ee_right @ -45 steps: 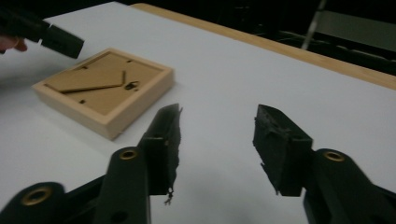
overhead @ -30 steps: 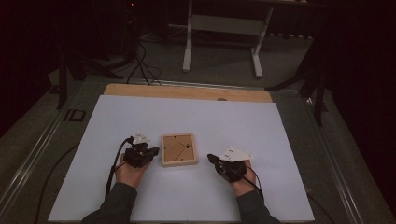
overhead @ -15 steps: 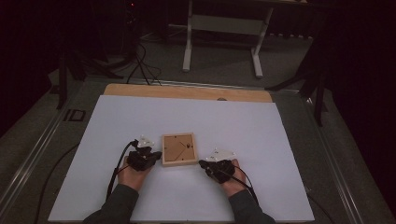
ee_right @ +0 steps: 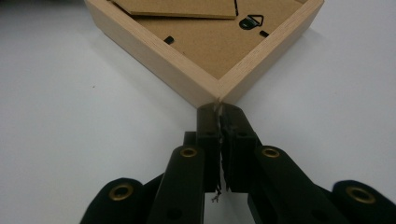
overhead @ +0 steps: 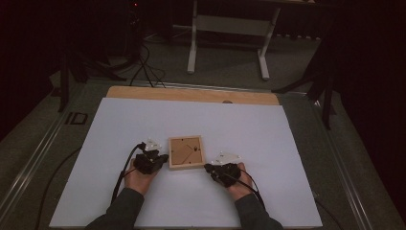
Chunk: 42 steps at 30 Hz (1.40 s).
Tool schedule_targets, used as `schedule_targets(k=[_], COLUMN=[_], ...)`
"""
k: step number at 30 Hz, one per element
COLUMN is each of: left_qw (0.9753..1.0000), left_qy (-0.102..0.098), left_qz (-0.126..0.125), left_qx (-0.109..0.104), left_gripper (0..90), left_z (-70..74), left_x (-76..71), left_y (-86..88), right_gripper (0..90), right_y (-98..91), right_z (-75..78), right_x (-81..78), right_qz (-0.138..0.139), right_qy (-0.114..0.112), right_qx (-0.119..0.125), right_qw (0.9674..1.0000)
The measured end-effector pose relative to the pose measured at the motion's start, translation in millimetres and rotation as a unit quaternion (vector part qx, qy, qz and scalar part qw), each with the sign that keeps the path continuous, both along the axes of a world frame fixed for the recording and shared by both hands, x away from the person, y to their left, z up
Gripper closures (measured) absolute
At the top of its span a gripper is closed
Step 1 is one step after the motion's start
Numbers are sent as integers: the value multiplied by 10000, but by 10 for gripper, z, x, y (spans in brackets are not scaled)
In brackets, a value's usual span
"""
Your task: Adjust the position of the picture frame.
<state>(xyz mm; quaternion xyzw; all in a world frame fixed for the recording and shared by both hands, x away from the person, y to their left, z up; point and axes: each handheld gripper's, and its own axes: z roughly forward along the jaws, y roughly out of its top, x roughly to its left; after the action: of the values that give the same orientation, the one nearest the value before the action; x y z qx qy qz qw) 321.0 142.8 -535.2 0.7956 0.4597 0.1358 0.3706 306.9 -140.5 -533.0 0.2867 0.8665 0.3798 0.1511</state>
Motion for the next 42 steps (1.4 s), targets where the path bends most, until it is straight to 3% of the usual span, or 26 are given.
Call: schedule_targets(k=[3, 33, 38, 42], left_qw=[10000, 9997, 9992, 9988], left_qy=[0, 25, 41, 46], left_qz=[18, 49, 24, -6], left_qx=[-3, -221, -407, -495], left_gripper=[897, 897, 891, 861], left_z=[-4, -5, 14, 33], left_x=[9, 20, 25, 17], left_y=[-1, -105, -71, -57], right_gripper=[897, 898, 897, 897], right_y=[1, -75, -80, -105], right_z=[4, 12, 16, 76], right_x=[-11, -51, -43, -55], right_qz=[34, -30, -8, -96], right_qy=[-36, -50, -53, -229], right_qx=[-92, -143, -133, 10], right_qw=[9999, 9999, 9999, 9997])
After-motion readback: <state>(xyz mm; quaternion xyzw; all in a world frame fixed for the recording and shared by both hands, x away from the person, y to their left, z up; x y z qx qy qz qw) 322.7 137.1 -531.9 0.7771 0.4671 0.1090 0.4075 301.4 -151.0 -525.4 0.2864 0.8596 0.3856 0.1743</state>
